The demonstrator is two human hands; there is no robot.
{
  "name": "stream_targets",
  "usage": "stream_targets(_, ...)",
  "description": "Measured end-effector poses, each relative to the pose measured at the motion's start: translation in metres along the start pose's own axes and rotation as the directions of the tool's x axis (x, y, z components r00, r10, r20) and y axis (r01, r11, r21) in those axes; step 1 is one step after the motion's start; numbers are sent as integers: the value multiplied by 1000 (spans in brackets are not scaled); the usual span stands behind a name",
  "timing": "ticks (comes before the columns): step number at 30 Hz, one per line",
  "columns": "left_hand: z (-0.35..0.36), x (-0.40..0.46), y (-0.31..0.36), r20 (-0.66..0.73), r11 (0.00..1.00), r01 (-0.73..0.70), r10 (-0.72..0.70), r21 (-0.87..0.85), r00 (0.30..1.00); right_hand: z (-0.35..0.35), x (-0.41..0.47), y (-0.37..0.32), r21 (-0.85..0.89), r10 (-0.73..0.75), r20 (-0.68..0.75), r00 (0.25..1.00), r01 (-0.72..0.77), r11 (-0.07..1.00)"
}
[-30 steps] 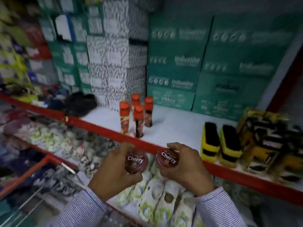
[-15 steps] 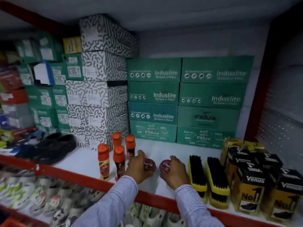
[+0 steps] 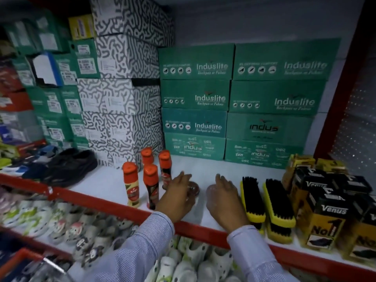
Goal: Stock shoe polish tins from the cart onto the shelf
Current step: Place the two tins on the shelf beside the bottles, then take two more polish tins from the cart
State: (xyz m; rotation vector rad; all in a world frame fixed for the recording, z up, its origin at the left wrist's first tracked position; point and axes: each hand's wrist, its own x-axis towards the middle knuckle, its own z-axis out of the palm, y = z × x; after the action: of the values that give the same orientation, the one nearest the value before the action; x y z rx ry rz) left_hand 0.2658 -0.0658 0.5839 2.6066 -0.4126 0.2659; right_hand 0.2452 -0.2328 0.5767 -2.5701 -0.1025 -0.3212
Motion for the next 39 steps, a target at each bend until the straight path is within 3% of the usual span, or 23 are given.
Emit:
stream_targets(4, 3, -67, 3, -229, 966, -174, 216, 189, 949, 4, -67, -4, 55, -274, -181, 945, 288, 956)
stream_targets(7, 17, -127, -8, -260, 935, -191, 272, 298, 926, 25, -121, 4, 2, -416, -180, 891, 423, 906)
stream_targets(10, 39, -183, -27, -194, 927, -157, 233, 342, 953, 53, -171, 21, 19, -473, -84, 877, 476, 879)
stream_targets(12, 78, -241, -50, -25, 928, -86, 101, 362, 995, 105, -217, 43, 16, -493, 91, 865, 493, 870)
stream_targets(17, 150, -307, -93, 182, 949, 26, -87, 315, 979, 185, -273, 81, 6, -326, 318, 890, 342, 940)
stream_targets(19, 189, -341, -110, 307, 941, 103, -207, 322, 929, 221, -308, 97, -29, -226, 452, 863, 268, 963)
stream_targets(21, 230, -373, -122, 411, 938, 171, -289, 300, 864, 260, -340, 115, -81, -104, 592, 799, 188, 979)
stream_targets(25, 299, -410, -144, 604, 938, 245, -345, 245, 718, 327, -374, 140, -193, 92, 802, 590, 111, 975)
stream_targets(28, 339, -432, -153, 695, 914, 330, -395, 235, 601, 357, -388, 147, -283, 242, 836, 493, 9, 959)
stream_targets(31, 370, -443, -162, 779, 907, 340, -396, 248, 487, 395, -403, 155, -364, 315, 832, 457, 20, 931)
stream_targets(36, 416, -469, -185, 856, 949, 248, -286, 193, 430, 436, -424, 159, -483, 399, 786, 472, 67, 873)
stream_targets(39, 419, -463, -180, 813, 933, 285, -337, 220, 476, 441, -423, 160, -483, 364, 752, 550, 83, 872)
